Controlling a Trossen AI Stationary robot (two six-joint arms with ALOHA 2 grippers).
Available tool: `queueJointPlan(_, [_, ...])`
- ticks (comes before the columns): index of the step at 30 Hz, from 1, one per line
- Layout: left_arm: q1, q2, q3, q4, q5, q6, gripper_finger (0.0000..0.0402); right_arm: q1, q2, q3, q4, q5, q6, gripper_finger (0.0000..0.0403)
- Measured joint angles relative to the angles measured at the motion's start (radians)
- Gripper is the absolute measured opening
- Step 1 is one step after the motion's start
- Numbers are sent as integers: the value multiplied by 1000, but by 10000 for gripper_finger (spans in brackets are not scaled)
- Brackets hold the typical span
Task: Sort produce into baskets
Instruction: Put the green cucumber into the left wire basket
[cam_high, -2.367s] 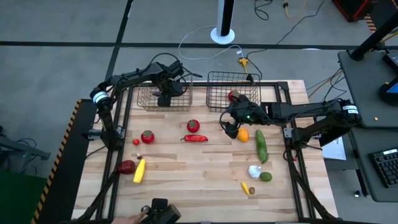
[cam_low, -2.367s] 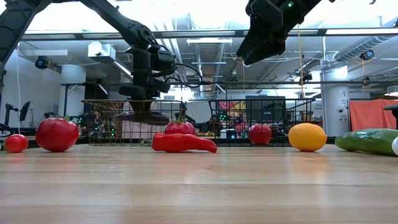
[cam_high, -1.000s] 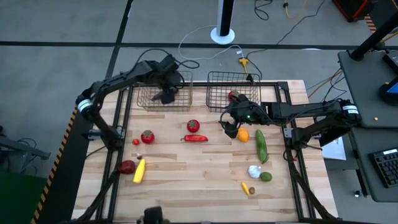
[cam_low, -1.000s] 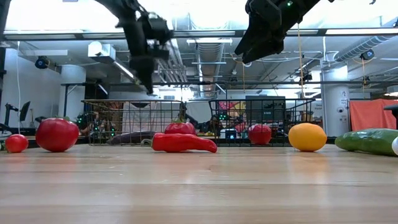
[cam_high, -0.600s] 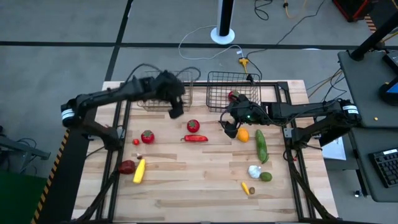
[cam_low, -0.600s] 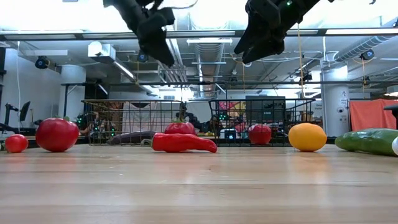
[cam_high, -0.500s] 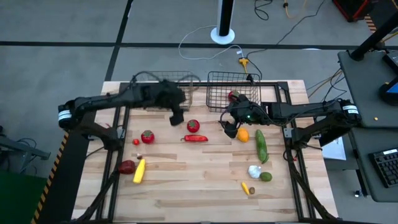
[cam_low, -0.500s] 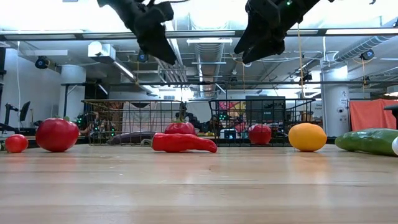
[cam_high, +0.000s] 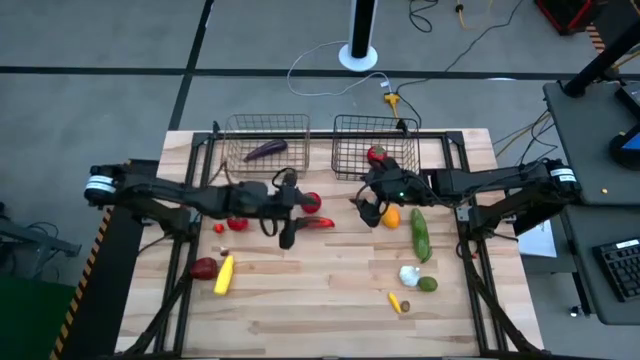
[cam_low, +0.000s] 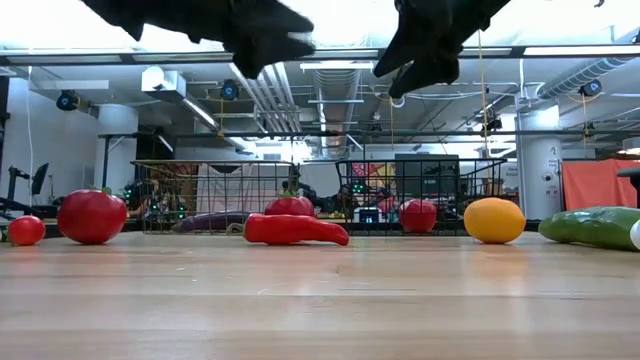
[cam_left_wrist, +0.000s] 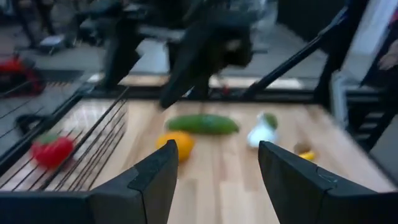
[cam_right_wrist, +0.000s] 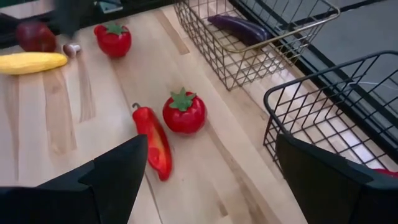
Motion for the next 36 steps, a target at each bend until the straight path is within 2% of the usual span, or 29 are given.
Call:
queueJointPlan(5, [-5,88,29,49,70,-1,205,0,0,-1,11,7,1,345])
queueJointPlan(13, [-5,235,97,10,73,-20,205,0,0,-9,14,6,27,345])
queueJointPlan(16, [-10,250,97,-11,73,-34,205,0,0,-22,13,4,49,345])
queueJointPlan(23, [-52,249,87,-9,73,-5,205,7,0,-35,-42,-82,136,345])
queueJointPlan(28, [-95,266,86,100,74,49,205,15,0,-35,-77,-91,195,345])
queueJointPlan(31, [-113,272,86,113,74,76,205,15,0,-35,-127,-103,268,345])
queueJointPlan(36, [-129,272,80,125,73,85,205,15,0,-35,-209,-196,401,345])
